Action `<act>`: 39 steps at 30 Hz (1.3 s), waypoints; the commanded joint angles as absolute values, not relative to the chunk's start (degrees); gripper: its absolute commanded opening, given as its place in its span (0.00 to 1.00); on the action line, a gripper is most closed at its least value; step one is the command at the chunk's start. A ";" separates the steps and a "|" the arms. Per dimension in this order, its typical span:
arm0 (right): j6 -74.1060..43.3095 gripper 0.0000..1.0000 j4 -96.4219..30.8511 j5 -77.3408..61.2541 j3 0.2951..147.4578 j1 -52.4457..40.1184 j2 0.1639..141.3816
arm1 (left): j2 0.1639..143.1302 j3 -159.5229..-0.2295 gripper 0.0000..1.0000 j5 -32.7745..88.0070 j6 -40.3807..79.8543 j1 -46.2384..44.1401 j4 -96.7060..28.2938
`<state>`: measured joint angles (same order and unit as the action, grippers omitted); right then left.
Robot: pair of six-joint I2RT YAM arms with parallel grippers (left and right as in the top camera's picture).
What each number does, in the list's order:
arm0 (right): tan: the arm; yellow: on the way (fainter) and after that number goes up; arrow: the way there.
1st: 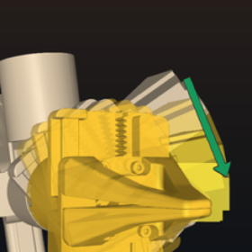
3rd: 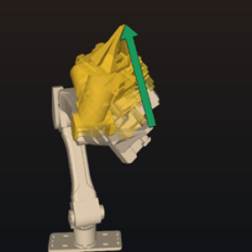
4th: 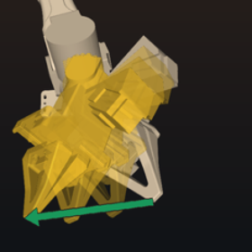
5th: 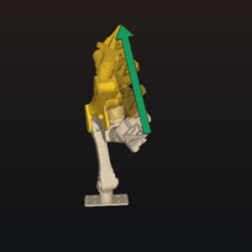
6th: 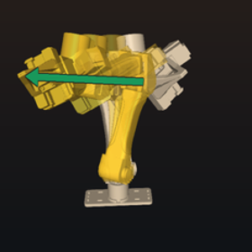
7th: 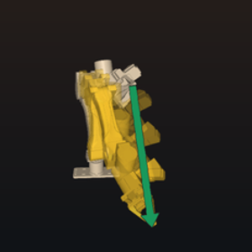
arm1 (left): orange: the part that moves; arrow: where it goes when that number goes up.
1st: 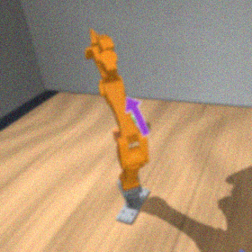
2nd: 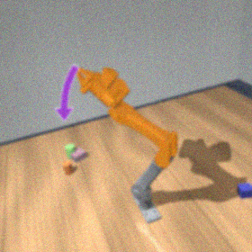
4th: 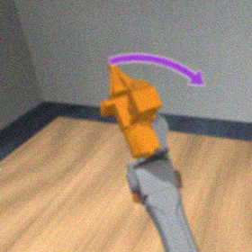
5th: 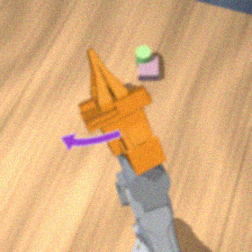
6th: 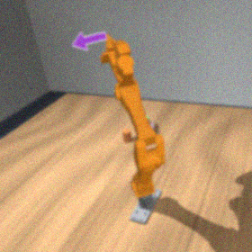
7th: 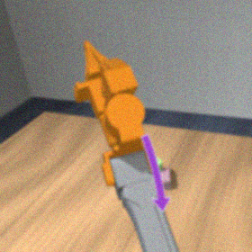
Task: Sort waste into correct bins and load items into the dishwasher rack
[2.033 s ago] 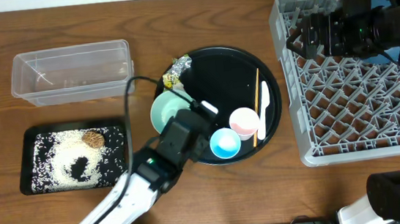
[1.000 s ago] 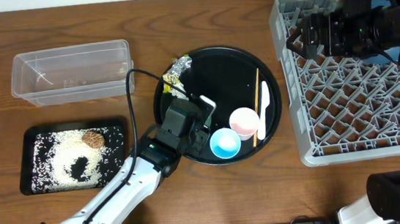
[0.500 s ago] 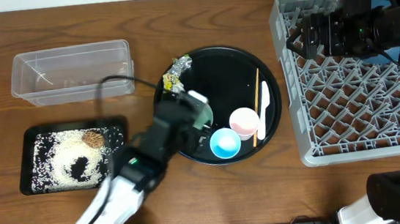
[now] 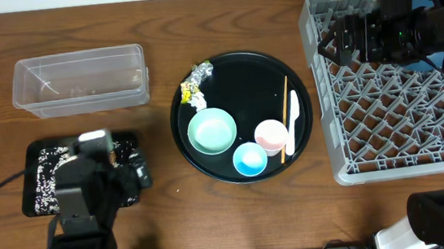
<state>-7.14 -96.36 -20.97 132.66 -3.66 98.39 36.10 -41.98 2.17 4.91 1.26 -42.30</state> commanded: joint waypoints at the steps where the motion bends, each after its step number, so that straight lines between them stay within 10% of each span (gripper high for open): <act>1: -6.59 0.99 -96.27 -20.99 132.62 -4.47 98.19 | 36.62 -42.41 0.98 2.15 8.36 4.73 -42.70; 22: -13.06 0.97 -86.24 -34.81 132.62 -8.38 98.50 | 38.11 -42.41 0.98 2.37 8.88 4.71 -42.46; 39: -12.80 0.98 -72.75 11.11 132.62 -43.00 120.38 | 38.11 -42.41 0.98 2.37 8.88 4.71 -43.07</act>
<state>-12.80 -72.79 2.52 132.68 -42.35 115.85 38.15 -41.91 2.42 7.97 4.45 -43.07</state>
